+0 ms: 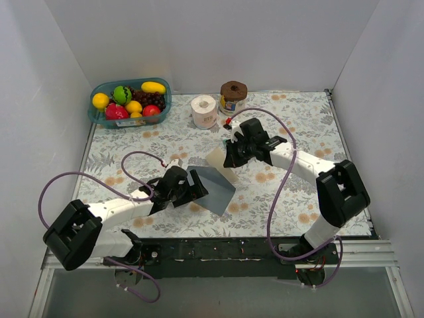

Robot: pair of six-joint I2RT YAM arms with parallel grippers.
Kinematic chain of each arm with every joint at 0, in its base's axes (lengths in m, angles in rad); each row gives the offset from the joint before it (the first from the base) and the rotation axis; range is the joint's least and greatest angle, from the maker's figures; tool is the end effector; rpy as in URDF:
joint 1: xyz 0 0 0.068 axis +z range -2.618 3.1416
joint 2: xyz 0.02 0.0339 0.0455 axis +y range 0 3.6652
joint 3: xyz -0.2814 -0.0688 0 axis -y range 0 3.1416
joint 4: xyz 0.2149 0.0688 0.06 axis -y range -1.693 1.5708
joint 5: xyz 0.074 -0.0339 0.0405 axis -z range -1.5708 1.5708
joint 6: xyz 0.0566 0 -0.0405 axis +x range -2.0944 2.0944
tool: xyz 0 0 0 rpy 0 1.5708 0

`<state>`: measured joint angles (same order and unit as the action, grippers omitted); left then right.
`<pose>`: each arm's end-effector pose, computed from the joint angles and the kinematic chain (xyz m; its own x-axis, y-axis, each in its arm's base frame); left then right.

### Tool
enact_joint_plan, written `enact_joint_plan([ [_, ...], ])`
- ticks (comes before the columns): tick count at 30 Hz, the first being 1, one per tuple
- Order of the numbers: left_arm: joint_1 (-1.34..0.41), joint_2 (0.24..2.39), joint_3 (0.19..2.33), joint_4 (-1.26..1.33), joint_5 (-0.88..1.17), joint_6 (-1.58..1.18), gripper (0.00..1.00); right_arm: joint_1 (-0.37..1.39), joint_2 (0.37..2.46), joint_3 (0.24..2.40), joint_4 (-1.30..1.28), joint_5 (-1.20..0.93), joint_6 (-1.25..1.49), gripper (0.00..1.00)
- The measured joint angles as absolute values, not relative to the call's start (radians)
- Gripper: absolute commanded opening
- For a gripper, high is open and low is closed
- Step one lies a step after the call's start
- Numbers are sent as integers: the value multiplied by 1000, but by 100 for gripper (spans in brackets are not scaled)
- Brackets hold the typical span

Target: Place the letter into the envelope and seal it

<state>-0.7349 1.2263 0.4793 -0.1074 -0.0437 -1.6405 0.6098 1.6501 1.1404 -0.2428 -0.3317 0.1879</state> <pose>0.1568 -0.1384 0.1779 -0.6080 -0.7938 0.0129 -0.6033 0.4515 -0.6574 0.2782 0.2168 0.2544 -0.6880 -0.2652 -0.6756 -0.6187 0.7008 0.3550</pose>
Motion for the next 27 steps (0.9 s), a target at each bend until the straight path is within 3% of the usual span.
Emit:
enact_joint_plan([
  [27,-687,1628,804,13,-66,-1378,88,610,1311,880,-377,-146,222,1],
])
